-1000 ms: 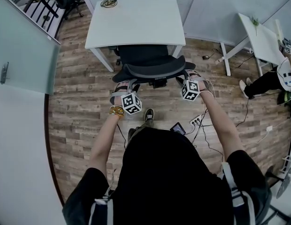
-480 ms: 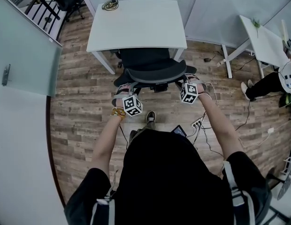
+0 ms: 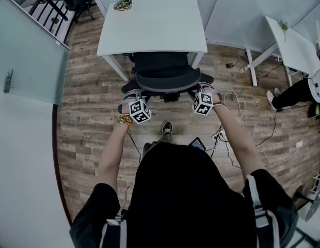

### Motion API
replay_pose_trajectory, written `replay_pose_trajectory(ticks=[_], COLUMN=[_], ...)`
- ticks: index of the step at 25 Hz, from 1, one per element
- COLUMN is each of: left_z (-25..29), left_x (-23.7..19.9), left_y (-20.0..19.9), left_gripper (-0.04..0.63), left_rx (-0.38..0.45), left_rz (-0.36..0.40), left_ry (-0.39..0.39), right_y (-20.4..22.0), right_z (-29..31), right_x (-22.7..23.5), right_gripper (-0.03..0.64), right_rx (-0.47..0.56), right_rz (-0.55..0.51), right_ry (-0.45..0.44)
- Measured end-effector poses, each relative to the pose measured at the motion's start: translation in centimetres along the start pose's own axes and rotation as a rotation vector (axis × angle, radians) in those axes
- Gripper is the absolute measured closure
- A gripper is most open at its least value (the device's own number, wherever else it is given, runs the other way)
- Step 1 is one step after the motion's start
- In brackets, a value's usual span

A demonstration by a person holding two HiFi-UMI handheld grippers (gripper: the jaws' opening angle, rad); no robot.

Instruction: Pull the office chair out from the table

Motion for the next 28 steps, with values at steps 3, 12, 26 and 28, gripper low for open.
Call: replay_pose_trajectory(ticks=[3,12,26,28], left_z=[-0.1,-0.2,-1.4,-1.6], left_x=[-0.3,0.1,1.3,1.6], left_y=[0.6,1.1,2.4,2.8], left_gripper=[0.439,0.439,0.440,0.439], left_rx=[-0.021,-0.064,-0.104,-0.117], left_rz=[-0.014,-0.020,-0.041,-0.039], left_ry=[0.031,0.064,0.049,0.054], right_y=[-0.7,-1.0,-2.3,-2.7], right_z=[0.3,0.2,-0.2,-0.3], right_x=[-0.1,-0.7,-2.4,-3.1], right_gripper=[0.502,0.502,0.499,0.500], right_rx=[-0.005,-0.003,-0.012,-0.012], right_rz=[0.011,0.022,0.054,0.053], right_ry=[-0.001,0.011,-0.013,-0.015])
Point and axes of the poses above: the fingertips, and each gripper's own axes: z forward along the fingers, x to its right, y out of its underside, the point moved 2 cm from there along -z, backward along the fingers, and after that the axes turned 8 degrees about -z, right-handed, at the moved point
